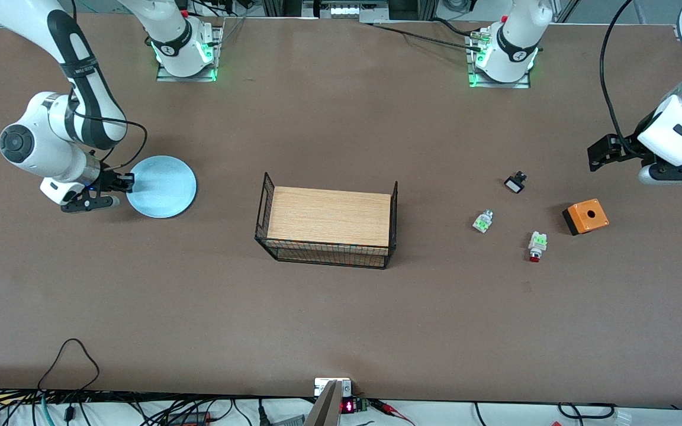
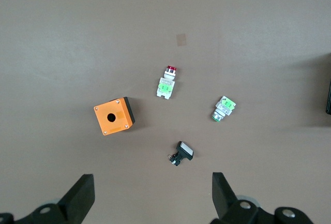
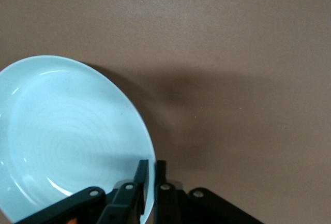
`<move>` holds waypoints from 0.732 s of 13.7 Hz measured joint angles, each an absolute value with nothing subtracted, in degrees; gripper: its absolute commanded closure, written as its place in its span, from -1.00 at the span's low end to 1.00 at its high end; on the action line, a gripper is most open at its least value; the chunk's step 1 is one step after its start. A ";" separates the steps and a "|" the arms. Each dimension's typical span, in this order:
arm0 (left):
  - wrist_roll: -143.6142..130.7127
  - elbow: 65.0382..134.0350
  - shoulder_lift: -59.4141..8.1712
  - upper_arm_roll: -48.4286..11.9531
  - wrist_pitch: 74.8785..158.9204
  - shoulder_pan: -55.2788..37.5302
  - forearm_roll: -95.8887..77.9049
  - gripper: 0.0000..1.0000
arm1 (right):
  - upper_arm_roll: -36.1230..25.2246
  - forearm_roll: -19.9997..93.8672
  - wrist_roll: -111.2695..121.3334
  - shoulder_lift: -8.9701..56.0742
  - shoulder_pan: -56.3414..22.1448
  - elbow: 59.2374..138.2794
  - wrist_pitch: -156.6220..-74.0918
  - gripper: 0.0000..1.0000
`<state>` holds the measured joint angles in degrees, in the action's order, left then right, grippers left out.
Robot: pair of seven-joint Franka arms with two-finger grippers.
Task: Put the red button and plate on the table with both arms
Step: 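Lower the blue plate onto the table beside the tray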
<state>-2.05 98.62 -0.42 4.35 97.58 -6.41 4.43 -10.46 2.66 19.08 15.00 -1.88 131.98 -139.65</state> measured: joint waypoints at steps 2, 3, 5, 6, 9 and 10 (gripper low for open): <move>-2.05 98.62 -0.42 4.35 97.58 -6.41 4.43 -1.00 | -9.86 2.94 18.96 14.87 -1.86 131.66 -139.59 -1.00; -2.05 98.62 -0.42 4.35 97.58 -6.41 4.43 -1.00 | -9.31 3.62 18.23 14.53 -1.86 131.19 -139.11 -1.00; -2.05 98.62 -0.42 4.34 97.58 -6.42 4.43 -1.00 | -7.76 5.16 14.56 13.12 -1.87 128.39 -134.09 -1.00; -2.05 98.62 -0.42 4.33 97.58 -6.42 4.43 -1.00 | -6.80 5.48 11.78 12.27 -1.89 125.45 -129.27 -1.00; -2.05 98.62 -0.42 4.33 97.58 -6.41 4.43 -1.00 | -3.58 5.55 2.96 10.38 -1.96 113.43 -114.10 -1.00; -2.05 98.62 -0.42 4.33 97.58 -6.41 4.43 -1.00 | -3.02 5.56 1.37 10.11 -2.05 109.89 -109.86 -1.00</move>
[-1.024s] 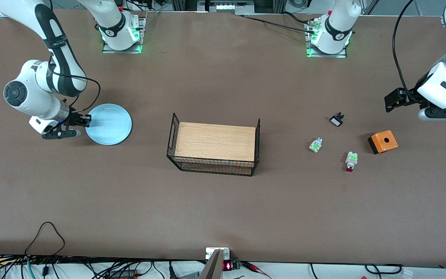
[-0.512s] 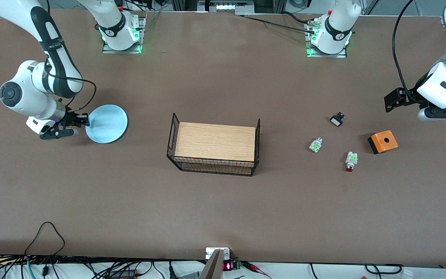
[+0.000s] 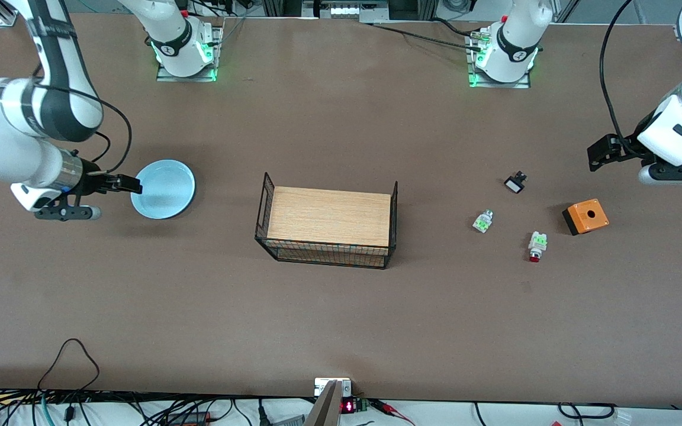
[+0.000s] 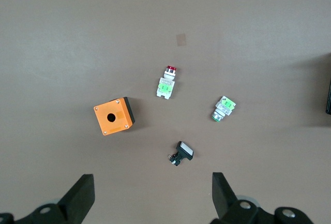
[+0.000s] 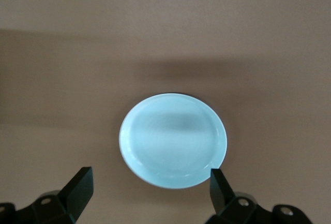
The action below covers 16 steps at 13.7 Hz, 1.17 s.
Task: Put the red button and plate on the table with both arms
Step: 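Lower the blue plate onto the table beside the tray, then open the right gripper and draw it back from the plate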
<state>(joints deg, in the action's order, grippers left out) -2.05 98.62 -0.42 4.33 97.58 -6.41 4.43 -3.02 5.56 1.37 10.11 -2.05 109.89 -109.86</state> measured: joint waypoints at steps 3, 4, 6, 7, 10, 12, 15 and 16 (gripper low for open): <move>-2.05 98.61 -0.42 4.33 97.58 -6.41 4.43 -1.00 | -2.78 5.53 -1.45 9.97 -2.47 99.14 -97.72 -1.00; -2.05 98.61 -0.42 4.33 97.58 -6.41 4.43 -1.00 | -2.80 5.52 -2.69 9.95 -2.47 95.33 -93.93 -1.00; -2.05 98.60 -0.41 4.34 97.58 -6.41 4.43 -1.00 | -2.80 5.49 -5.77 9.90 -2.47 89.08 -88.30 -1.00; -2.05 98.60 -0.41 4.34 97.58 -6.41 4.43 -1.00 | -2.80 5.49 -6.44 9.91 -2.47 87.53 -87.23 -1.00; -2.05 98.60 -0.39 4.38 97.58 -6.36 4.43 -1.00 | -3.30 5.11 -6.70 10.13 -2.31 87.10 -87.30 -1.00; -2.05 98.60 -0.31 4.42 97.58 -6.33 4.43 -1.00 | -3.28 2.19 -6.69 10.14 -2.30 87.03 -87.28 -1.00; -2.05 98.59 -0.20 4.43 97.58 -6.30 4.43 -1.00 | -2.26 -2.08 -6.81 9.64 -4.71 86.22 -87.15 -1.00; -2.05 98.58 -0.20 4.43 97.58 -6.30 4.43 -1.00 | -2.21 -2.50 -6.97 9.26 -5.30 86.29 -86.99 -1.00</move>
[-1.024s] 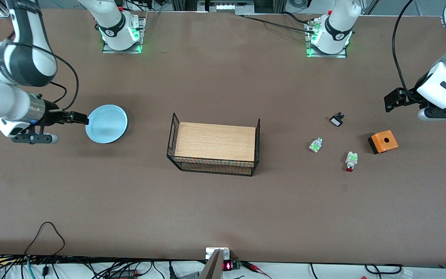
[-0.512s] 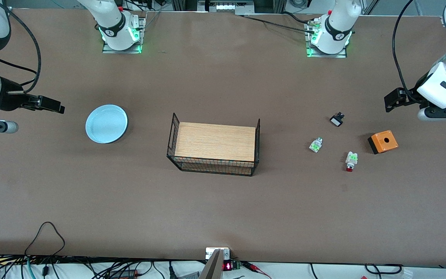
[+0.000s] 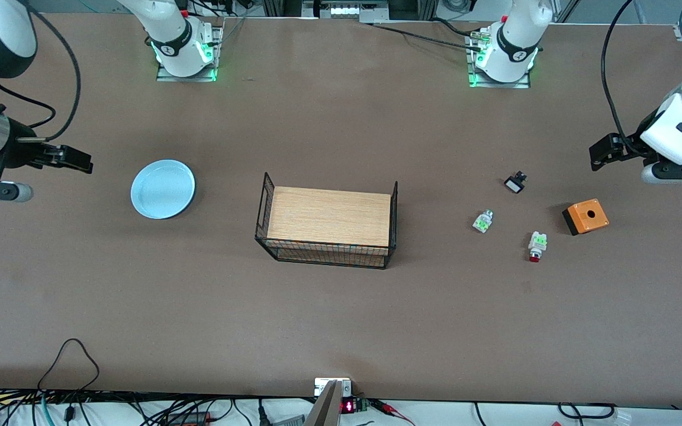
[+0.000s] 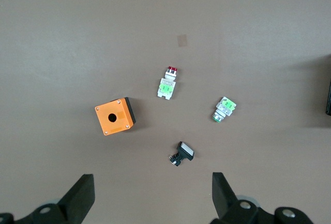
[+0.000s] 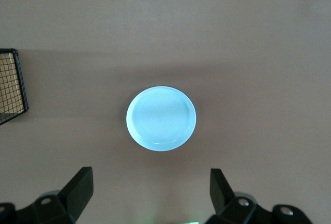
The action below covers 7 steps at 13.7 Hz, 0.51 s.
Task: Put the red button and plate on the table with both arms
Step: 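Open the right gripper and draw it back from the plate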
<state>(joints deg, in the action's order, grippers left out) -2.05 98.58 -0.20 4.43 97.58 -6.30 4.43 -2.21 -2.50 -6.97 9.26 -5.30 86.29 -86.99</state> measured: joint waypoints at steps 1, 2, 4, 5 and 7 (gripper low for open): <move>-2.05 98.58 -0.20 4.43 97.58 -6.30 4.43 -1.00 | -2.30 -2.65 -7.00 8.83 -5.35 86.70 -86.85 -1.00; -2.05 98.58 -0.20 4.43 97.58 -6.30 4.43 -1.00 | -2.66 -2.71 -7.00 8.19 -5.07 87.77 -86.90 -1.00; -2.05 98.58 -0.19 4.43 97.58 -6.30 4.43 -1.00 | -3.24 -2.71 -6.83 6.84 -3.97 90.41 -88.15 -1.00; -2.05 98.58 -0.19 4.43 97.58 -6.30 4.43 -1.00 | -3.33 -2.71 -6.74 6.23 -3.66 91.52 -88.96 -1.00; -2.05 98.58 -0.20 4.43 97.58 -6.30 4.43 -1.00 | -3.33 -2.70 -6.75 5.40 -3.62 92.88 -90.35 -1.00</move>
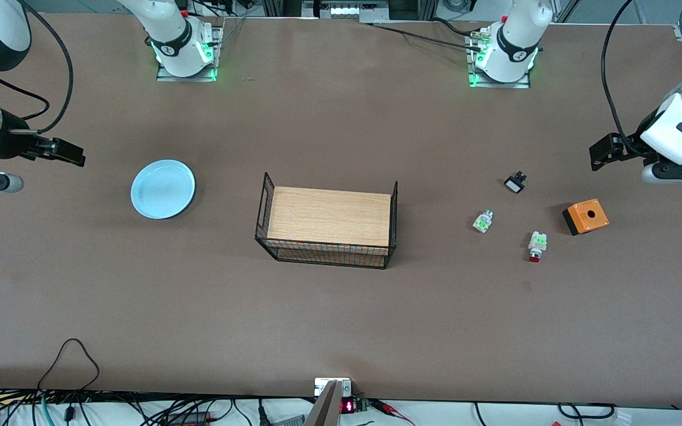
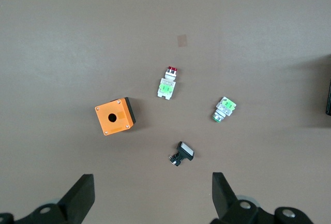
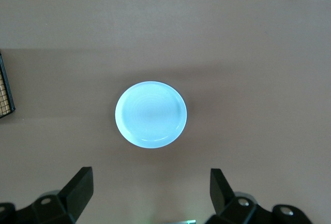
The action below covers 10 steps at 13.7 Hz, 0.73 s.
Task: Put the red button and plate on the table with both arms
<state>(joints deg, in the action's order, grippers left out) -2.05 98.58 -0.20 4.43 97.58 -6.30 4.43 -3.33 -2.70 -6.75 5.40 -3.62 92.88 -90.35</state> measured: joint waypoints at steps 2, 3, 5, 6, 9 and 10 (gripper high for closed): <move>-2.05 98.58 -0.19 4.43 97.56 -6.30 4.43 -1.00 | -3.37 -2.70 -6.75 4.75 -3.54 92.97 -90.94 -1.00; -2.05 98.58 -0.20 4.43 97.56 -6.30 4.43 -1.00 | -3.42 -2.69 -6.75 4.27 -3.34 92.96 -91.11 -1.00; -2.05 98.58 -0.19 4.43 97.56 -6.29 4.43 -1.00 | -3.53 -2.62 -6.15 3.37 -2.99 92.97 -91.21 -1.00; -2.05 98.58 -0.19 4.43 97.56 -6.29 4.43 -1.00 | -3.57 -2.58 -5.48 3.06 -2.89 92.98 -91.17 -1.00; -2.05 98.58 -0.19 4.43 97.56 -6.28 4.43 -1.00 | -3.74 -2.32 -4.46 2.09 -2.21 93.80 -91.16 -1.00; -2.05 98.58 -0.19 4.43 97.54 -6.29 4.43 -1.00 | -3.87 -2.29 -4.16 1.53 -1.92 94.55 -91.27 -1.00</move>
